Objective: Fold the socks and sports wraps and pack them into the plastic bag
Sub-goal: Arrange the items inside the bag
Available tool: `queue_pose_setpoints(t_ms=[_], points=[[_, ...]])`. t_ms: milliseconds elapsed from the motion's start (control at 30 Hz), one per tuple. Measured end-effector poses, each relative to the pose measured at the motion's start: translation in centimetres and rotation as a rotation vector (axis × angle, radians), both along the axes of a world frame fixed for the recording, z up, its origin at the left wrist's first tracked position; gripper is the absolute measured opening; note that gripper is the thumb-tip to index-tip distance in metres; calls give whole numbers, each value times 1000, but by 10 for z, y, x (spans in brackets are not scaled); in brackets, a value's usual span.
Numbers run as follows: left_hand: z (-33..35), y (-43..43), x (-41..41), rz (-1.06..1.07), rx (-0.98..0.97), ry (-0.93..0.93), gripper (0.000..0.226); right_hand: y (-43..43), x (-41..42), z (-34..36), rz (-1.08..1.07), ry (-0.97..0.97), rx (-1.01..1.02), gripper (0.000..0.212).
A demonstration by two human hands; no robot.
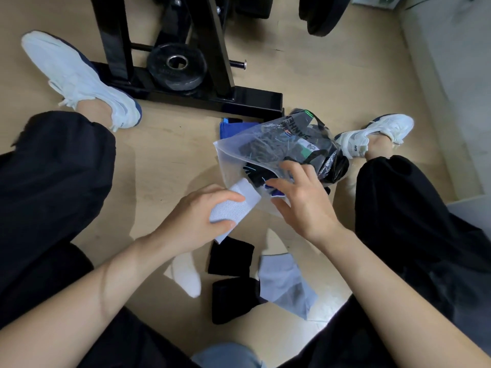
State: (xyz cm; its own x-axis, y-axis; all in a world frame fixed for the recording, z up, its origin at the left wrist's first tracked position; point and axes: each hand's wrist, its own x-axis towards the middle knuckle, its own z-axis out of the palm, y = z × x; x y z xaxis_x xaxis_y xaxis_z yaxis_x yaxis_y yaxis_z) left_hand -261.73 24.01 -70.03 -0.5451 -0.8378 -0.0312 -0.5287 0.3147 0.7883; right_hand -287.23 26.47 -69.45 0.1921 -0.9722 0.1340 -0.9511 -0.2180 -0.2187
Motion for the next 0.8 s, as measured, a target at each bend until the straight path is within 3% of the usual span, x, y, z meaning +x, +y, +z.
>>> queue_pose_setpoints(t_ms=[100, 267, 400, 600, 800], points=[[-4, -3, 3, 42, 14, -10, 50, -19, 2, -9, 35, 97, 59, 38], [-13, -10, 3, 87, 31, -22, 50, -48, -6, -8, 6, 77, 214, 49], [-15, -14, -10, 79, 4, -8, 50, -55, -25, -2, -37, -1, 129, 59], [-17, -31, -23, 62, 15, -27, 50, -54, -40, 12, 159, -51, 202, 66], [-21, -28, -16, 91, 26, -36, 50, -54, -38, 8, 187, -52, 242, 53]])
